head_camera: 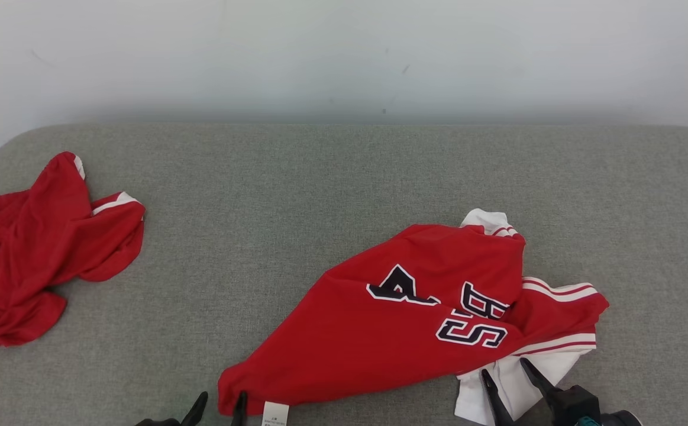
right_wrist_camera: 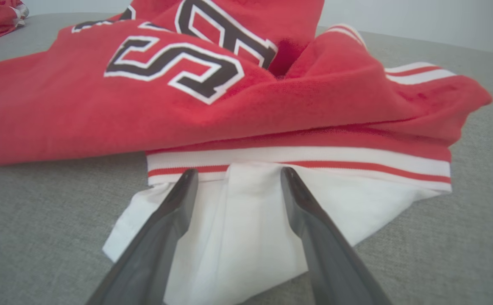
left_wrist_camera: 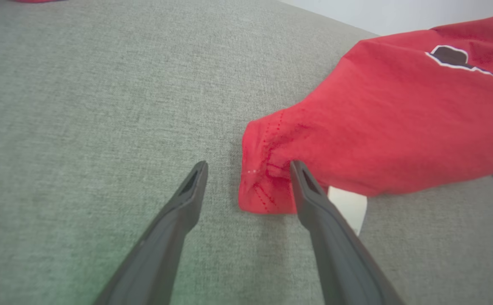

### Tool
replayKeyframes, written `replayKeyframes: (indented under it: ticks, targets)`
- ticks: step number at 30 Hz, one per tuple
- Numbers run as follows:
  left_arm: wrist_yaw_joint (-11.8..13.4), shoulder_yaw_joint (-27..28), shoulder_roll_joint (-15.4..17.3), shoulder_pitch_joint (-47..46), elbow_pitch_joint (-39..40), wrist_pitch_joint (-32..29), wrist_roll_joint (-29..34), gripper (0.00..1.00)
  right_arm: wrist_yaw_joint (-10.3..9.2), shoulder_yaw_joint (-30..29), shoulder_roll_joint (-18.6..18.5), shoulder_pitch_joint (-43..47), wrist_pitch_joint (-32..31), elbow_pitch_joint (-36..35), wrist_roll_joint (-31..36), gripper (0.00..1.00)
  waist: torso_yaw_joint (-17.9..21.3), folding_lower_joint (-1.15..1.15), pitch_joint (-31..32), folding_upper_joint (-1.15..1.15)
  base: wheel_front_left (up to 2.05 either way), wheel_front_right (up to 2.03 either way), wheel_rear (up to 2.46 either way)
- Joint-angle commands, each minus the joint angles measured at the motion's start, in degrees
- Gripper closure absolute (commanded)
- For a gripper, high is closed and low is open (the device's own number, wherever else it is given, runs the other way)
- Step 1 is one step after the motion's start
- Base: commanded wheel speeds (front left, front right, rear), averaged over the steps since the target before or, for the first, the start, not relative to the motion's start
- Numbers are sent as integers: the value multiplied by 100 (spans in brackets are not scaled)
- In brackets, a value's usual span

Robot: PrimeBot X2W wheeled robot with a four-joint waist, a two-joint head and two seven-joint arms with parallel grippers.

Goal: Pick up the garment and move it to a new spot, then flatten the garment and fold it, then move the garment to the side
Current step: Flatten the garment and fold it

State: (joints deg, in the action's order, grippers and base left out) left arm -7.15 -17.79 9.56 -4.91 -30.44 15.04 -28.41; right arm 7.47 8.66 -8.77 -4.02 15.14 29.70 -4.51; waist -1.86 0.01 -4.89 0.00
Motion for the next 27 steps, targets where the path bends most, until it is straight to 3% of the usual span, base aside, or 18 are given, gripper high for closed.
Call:
replayKeyframes:
  ticks: [1,9,10,11,12,18,22,27]
  targets:
    - [-34,-30,35,-97,-65,17,-66,0,6,50,-33,-60,3,65,14,0,7,-1,-20,0,0,0,0]
    - [-30,-422,66,-406,-426,-84,-303,3,6,174,-122,-339,3,404,88,0,-18,-1,-65,0,0,0,0]
    - [-31,-472,58,-437,-468,-81,-399,51,6,158,-114,-359,3,439,104,0,-23,-1,-63,0,0,0,0]
    - [-31,-522,56,-474,-514,-82,-489,77,6,125,-115,-391,3,483,112,19,-28,-1,-62,0,0,0,0]
    - [-32,-581,52,-500,-554,-81,-581,100,6,107,-119,-416,3,562,132,100,-31,-1,-57,0,0,0,0]
    - [-33,-872,79,-553,-709,-29,-946,100,6,-138,-24,-311,3,459,84,100,-60,-1,60,0,0,0,0]
    - [-33,-907,175,-342,-522,14,-1076,100,6,-604,102,387,3,-382,-190,100,-73,-1,243,0,0,0,0]
    - [-30,-516,221,55,172,14,-928,100,6,-1067,274,1167,3,-1389,-461,100,-3,-1,295,0,0,0,0]
